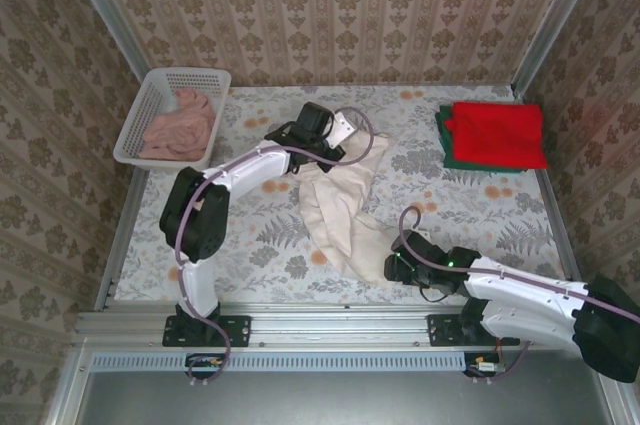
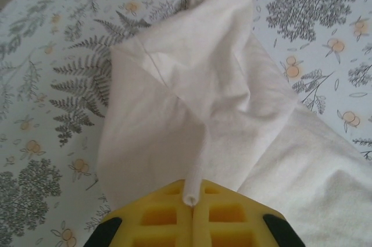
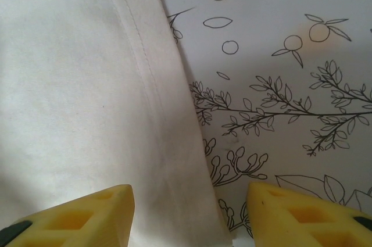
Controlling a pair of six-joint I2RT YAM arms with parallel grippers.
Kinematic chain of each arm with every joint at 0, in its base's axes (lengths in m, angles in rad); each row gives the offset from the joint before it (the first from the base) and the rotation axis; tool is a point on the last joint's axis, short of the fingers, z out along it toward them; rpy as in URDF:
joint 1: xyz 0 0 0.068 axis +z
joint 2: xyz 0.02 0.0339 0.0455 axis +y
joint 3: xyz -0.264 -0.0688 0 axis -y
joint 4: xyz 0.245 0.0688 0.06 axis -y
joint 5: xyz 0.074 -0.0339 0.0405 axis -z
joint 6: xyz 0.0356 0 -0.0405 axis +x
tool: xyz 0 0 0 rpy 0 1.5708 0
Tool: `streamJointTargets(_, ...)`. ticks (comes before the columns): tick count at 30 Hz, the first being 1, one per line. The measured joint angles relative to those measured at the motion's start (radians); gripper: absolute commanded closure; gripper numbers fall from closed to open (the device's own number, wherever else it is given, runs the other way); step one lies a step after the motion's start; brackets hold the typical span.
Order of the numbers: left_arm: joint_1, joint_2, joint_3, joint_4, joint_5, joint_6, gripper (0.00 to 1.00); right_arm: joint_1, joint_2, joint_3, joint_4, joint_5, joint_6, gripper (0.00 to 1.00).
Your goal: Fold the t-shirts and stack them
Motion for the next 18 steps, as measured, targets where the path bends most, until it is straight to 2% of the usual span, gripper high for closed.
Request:
streamJointTargets(6, 0.039, -0.046, -0.018, 0.008, 0.036, -0.097, 1.0, 0.0, 0.016, -0.002, 0.001, 0.008, 0.006, 0.52)
streamJointTargets(9, 0.085, -0.129, -0.076, 0.023, 0.002, -0.156, 1.0, 0.0, 0.05, 0.014, -0.008, 0.02, 0.009, 0.58)
streamJointTargets(13, 0.137, -0.305, -0.162, 0.04, -0.102, -0.219, 1.0, 0.0, 0.114, 0.052, -0.052, 0.043, 0.003, 0.78)
streamJointTargets(16, 0.159, -0.437, -0.196, 0.043, -0.166, -0.267, 1.0, 0.003, 0.148, 0.084, -0.086, 0.057, -0.017, 0.99)
streamJointTargets(18, 0.179, -0.513, -0.209, 0.038, -0.197, -0.304, 1.0, 0.008, 0.154, 0.102, -0.088, 0.053, -0.029, 1.0)
